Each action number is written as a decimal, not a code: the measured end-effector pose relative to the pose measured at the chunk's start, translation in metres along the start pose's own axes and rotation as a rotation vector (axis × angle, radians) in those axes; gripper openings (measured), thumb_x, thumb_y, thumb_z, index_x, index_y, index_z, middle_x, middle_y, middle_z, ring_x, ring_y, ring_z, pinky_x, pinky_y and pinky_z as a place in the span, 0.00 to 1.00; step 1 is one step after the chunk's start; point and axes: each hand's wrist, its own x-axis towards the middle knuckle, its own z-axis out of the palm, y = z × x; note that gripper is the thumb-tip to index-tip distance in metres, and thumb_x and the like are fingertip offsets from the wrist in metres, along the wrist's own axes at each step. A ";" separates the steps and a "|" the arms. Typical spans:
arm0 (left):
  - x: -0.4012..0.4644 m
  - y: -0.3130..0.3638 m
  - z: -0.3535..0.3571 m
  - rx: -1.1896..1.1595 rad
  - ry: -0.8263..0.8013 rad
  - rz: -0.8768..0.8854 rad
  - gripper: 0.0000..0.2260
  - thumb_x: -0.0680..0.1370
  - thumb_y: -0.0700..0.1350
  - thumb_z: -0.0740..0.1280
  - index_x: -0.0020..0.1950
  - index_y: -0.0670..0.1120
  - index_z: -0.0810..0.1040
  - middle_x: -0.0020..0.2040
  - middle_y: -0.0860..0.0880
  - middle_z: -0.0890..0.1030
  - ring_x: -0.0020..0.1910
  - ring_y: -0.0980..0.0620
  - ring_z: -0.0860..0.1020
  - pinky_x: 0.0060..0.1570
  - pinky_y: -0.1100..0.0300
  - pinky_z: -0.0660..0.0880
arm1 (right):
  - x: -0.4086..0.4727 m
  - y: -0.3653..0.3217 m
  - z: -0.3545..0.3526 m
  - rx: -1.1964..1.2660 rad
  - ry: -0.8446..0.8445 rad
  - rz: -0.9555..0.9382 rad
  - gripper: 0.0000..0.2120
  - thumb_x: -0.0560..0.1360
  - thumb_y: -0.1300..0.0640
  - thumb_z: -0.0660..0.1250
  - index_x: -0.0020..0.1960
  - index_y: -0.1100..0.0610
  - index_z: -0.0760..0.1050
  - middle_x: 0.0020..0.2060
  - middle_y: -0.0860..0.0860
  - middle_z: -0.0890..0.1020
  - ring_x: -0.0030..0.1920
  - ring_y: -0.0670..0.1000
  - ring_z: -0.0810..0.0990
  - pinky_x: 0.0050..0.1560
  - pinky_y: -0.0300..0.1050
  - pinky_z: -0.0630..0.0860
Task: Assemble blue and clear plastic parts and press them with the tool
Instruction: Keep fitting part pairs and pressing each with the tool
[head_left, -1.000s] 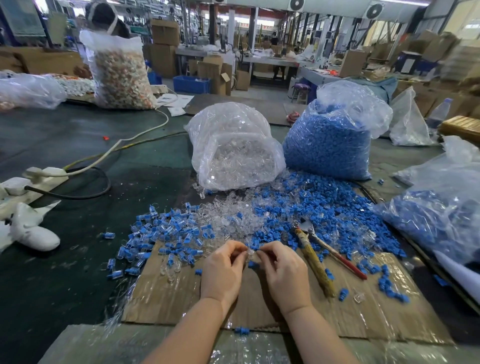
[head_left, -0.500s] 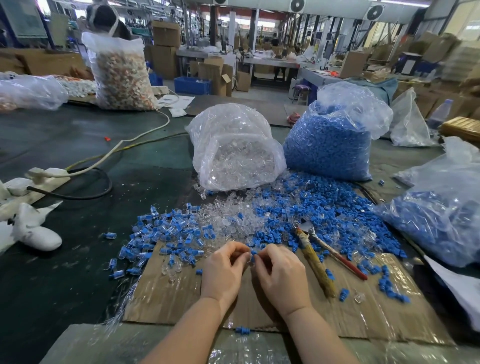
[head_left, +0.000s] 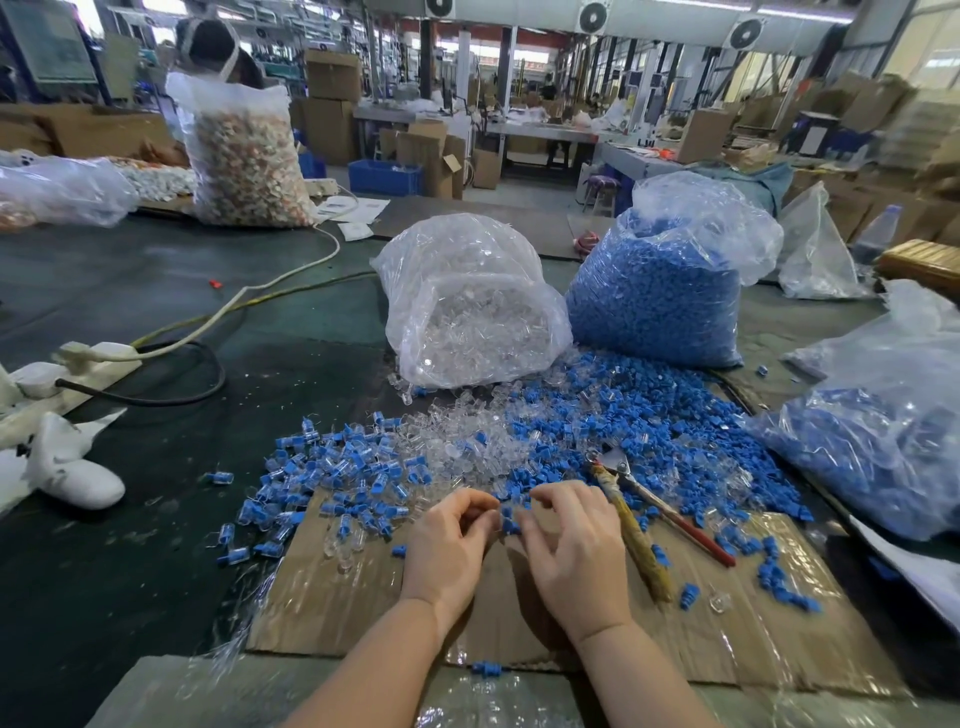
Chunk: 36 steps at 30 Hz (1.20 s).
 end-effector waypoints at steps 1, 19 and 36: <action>0.000 0.000 0.000 0.000 -0.002 -0.001 0.10 0.76 0.39 0.67 0.43 0.55 0.75 0.41 0.56 0.80 0.42 0.64 0.78 0.42 0.75 0.72 | 0.000 0.001 -0.002 -0.053 0.023 0.015 0.05 0.70 0.58 0.69 0.45 0.58 0.77 0.40 0.51 0.79 0.42 0.54 0.77 0.45 0.49 0.74; 0.001 0.009 -0.003 -0.071 -0.005 -0.092 0.09 0.79 0.41 0.61 0.54 0.52 0.77 0.42 0.53 0.79 0.37 0.54 0.74 0.32 0.73 0.70 | 0.012 0.048 -0.034 -0.700 -0.510 0.515 0.30 0.79 0.41 0.50 0.76 0.55 0.51 0.65 0.57 0.68 0.64 0.58 0.67 0.66 0.53 0.64; 0.014 0.022 -0.009 -0.356 0.086 -0.246 0.07 0.78 0.36 0.63 0.48 0.47 0.79 0.44 0.45 0.81 0.39 0.51 0.79 0.33 0.65 0.76 | 0.038 -0.010 -0.056 0.336 -0.797 0.558 0.15 0.79 0.52 0.58 0.34 0.52 0.68 0.24 0.45 0.67 0.23 0.45 0.62 0.29 0.42 0.59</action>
